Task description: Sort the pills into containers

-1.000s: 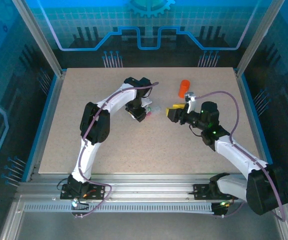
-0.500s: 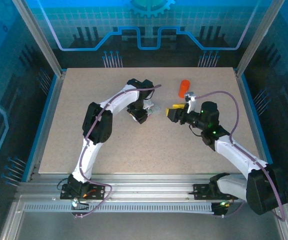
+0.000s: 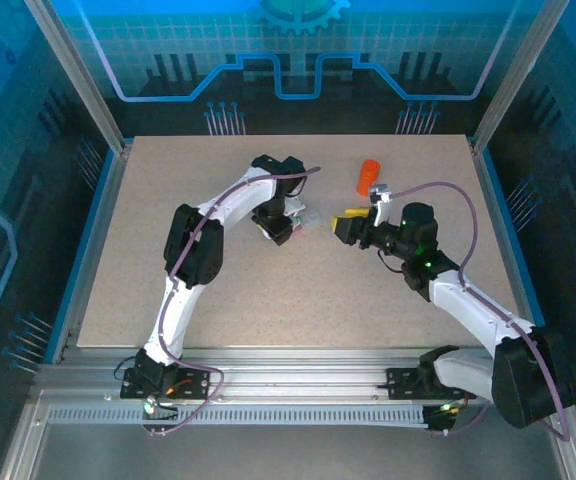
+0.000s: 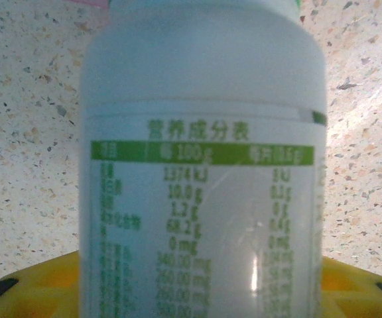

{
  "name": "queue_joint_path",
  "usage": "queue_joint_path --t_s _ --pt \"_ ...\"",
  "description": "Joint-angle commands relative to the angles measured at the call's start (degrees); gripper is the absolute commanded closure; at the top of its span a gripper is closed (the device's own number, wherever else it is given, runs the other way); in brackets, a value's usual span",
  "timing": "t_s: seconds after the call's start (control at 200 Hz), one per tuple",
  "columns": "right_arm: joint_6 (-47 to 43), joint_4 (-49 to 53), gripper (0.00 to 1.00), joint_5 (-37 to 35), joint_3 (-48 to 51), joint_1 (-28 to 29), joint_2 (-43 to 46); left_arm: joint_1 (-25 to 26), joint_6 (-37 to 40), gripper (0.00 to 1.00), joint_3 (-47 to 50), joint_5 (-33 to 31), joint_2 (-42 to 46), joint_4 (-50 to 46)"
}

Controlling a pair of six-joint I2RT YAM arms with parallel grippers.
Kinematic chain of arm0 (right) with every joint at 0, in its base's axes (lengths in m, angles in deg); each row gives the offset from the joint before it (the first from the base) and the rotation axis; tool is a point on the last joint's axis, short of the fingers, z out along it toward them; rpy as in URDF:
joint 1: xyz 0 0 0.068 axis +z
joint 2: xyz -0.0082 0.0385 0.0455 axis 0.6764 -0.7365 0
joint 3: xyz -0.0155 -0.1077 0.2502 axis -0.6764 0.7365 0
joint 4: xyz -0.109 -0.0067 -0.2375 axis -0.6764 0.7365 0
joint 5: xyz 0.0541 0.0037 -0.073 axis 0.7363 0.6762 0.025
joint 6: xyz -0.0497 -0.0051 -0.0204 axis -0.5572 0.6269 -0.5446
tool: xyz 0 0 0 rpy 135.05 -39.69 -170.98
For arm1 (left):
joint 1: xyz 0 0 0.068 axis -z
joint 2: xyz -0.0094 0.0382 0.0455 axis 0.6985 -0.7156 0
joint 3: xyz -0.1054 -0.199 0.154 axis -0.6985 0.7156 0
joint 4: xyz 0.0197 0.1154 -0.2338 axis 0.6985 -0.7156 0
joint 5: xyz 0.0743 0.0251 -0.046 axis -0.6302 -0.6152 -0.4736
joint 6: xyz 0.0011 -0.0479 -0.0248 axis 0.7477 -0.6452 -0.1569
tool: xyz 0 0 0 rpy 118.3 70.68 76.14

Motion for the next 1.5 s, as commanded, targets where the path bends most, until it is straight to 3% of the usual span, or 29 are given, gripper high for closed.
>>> queue_joint_path --t_s 0.0,0.49,0.7,1.026,1.491 --pt "0.39 -2.27 0.41 0.89 0.31 -0.95 -0.31 -0.34 0.10 1.00 -1.14 -0.55 2.68 -1.95" --pt "0.40 -2.26 0.41 0.88 0.31 -0.92 -0.52 -0.45 1.01 1.00 -0.37 -3.07 -2.99 -3.33" --pt "0.61 -2.35 0.41 0.94 0.30 -0.88 -0.70 -0.59 0.93 1.00 -3.19 -2.07 1.65 -3.44" --pt "1.69 -3.07 0.41 1.68 0.31 -0.94 -1.68 -0.67 -0.05 1.00 0.10 3.24 6.31 -1.47" --pt "1.53 -2.76 0.41 1.59 0.13 -0.98 -1.85 -0.94 0.21 1.00 -0.31 1.36 -2.98 -2.44"
